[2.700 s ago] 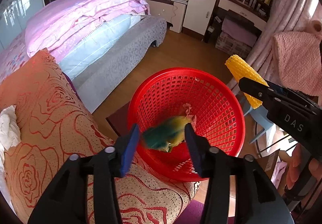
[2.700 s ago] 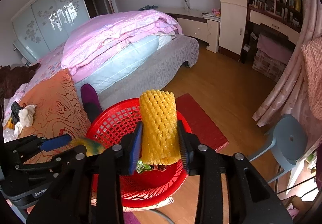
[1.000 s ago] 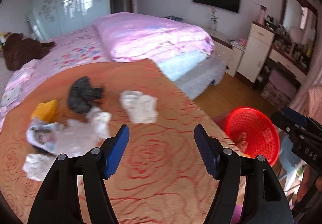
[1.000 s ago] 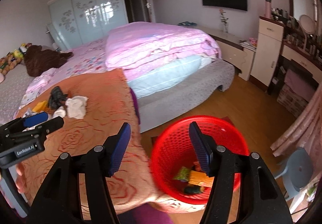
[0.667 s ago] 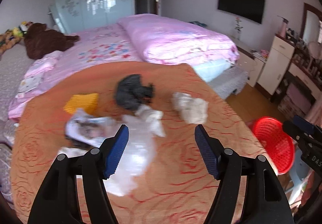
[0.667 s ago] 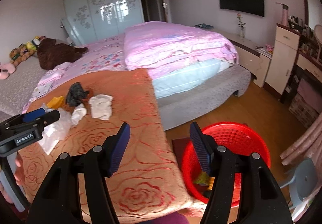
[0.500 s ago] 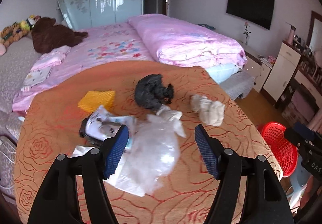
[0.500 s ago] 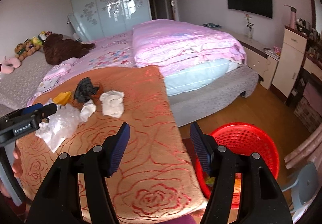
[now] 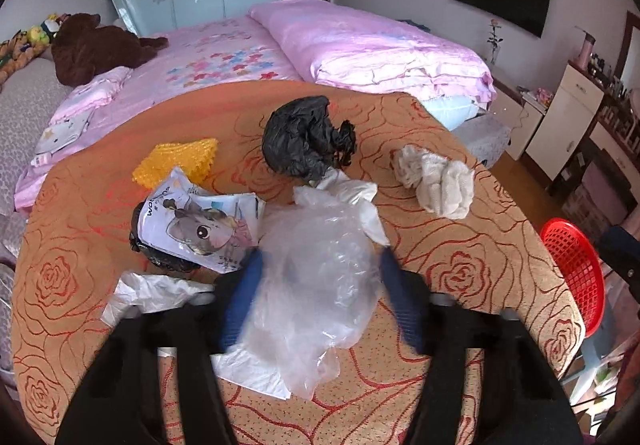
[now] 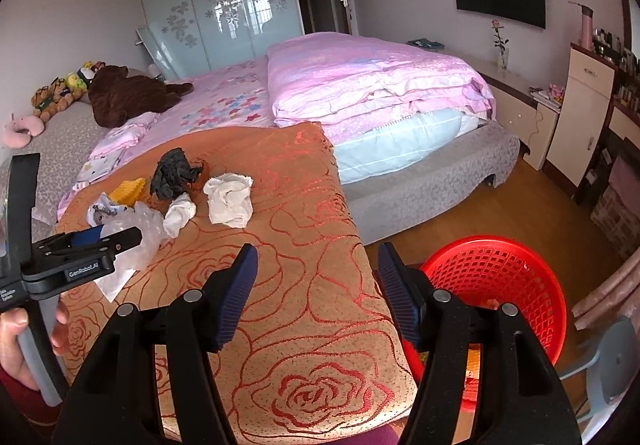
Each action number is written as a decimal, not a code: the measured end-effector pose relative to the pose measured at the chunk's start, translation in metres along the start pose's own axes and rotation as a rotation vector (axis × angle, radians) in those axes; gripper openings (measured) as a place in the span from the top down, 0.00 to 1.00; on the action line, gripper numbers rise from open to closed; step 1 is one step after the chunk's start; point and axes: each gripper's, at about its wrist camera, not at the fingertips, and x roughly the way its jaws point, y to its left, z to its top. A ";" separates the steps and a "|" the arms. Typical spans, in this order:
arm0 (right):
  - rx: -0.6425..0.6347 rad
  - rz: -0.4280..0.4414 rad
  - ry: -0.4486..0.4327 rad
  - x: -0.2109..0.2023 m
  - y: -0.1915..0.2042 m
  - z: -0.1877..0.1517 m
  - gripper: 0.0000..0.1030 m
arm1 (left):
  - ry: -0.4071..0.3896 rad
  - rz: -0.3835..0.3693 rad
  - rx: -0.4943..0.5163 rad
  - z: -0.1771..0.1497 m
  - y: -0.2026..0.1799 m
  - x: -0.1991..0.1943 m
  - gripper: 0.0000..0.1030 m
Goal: Collect trash
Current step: 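Grasp the clear plastic bag with the left tool while the right tool grasps the white mesh cloth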
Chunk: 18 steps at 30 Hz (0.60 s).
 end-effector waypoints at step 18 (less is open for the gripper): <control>-0.059 0.029 0.035 0.024 0.023 0.002 0.41 | -0.112 -0.016 -0.016 -0.016 0.020 -0.061 0.65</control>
